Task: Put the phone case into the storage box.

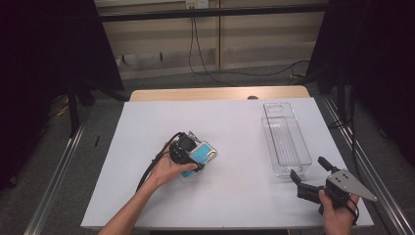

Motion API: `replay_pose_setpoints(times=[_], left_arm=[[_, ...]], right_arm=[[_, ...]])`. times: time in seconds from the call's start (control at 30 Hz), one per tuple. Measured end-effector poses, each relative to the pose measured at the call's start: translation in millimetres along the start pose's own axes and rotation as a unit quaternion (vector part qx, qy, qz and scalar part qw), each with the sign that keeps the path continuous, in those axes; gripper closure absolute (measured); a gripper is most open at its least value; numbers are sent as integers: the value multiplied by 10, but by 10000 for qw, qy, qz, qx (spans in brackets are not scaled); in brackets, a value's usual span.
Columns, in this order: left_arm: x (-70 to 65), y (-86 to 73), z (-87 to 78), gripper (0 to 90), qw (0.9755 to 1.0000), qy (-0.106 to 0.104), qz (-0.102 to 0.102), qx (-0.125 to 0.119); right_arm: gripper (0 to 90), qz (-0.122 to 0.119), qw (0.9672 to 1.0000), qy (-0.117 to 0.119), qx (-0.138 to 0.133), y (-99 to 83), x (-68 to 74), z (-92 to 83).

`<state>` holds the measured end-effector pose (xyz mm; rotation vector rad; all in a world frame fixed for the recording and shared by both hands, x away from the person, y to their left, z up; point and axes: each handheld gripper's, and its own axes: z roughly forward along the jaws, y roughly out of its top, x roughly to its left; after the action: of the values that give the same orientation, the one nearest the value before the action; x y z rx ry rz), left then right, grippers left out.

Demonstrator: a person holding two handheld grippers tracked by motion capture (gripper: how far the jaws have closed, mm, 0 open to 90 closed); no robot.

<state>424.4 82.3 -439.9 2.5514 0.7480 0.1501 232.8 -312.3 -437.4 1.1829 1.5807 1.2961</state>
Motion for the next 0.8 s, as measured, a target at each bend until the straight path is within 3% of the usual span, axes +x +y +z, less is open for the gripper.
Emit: replay_pose_setpoints(times=[0.57,0.8], left_arm=[[-11,-7,-41,173,10000,-17,7,-51],[-7,-6,-99,172,9996,49,-51,-278]], right_arm=[[0,9,10000,3,11,-1,-2,0],[0,16,10000,-3,4,-2,-2,0]])
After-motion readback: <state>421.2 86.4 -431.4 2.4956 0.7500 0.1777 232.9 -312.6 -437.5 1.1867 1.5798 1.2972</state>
